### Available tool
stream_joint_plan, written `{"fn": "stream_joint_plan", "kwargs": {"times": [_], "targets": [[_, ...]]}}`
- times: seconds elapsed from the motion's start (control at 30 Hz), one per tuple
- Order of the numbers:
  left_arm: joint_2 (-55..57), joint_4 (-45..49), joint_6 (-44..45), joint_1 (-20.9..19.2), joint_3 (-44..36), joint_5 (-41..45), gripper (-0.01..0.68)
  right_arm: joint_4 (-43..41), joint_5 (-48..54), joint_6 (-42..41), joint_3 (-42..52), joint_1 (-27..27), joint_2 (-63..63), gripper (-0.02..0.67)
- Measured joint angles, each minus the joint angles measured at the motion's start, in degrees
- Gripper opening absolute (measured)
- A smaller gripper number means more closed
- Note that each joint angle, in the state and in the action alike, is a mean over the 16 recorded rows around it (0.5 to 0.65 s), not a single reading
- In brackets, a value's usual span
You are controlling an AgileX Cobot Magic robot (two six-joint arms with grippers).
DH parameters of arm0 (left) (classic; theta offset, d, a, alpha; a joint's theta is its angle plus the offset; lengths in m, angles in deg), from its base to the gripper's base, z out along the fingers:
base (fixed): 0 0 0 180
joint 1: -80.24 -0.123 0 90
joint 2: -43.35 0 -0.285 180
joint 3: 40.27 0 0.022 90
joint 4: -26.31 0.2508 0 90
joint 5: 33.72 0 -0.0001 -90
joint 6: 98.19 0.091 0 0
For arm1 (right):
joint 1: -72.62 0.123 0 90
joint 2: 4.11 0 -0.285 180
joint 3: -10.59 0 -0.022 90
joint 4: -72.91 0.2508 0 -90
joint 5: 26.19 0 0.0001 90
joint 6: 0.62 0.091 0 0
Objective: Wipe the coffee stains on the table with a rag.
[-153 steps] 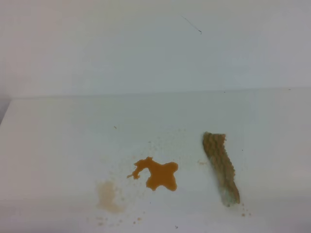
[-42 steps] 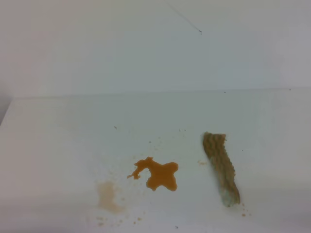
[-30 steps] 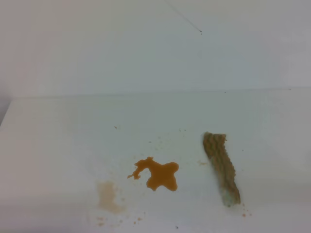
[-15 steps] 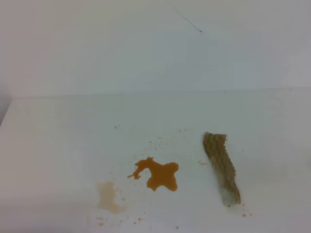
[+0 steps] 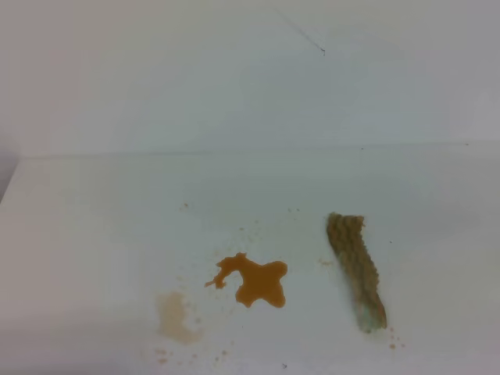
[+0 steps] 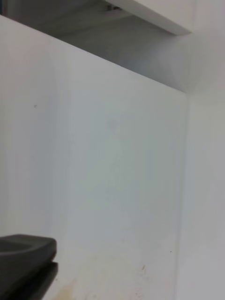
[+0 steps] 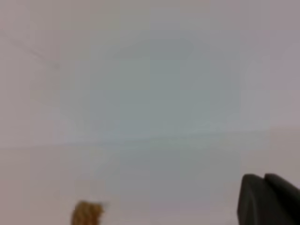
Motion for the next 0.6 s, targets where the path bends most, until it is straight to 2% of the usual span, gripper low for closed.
{"fn": "stream_joint_plan", "kwargs": {"times": [0.3, 0.43, 0.6], "targets": [[0.00, 0.00, 0.00, 0.00, 0.00, 0.00, 0.001, 13.56, 4.02, -29.46, -3.80, 6.68, -12.72, 0.011], [0.00, 0.00, 0.00, 0.00, 0.00, 0.00, 0.001, 13.74, 7.23, -39.73, -6.58, 10.86, -20.84, 0.011], [0.00, 0.00, 0.00, 0.00, 0.00, 0.00, 0.001, 10.68, 11.23, -44.83, -12.89, 16.52, -32.98, 0.011]]}}
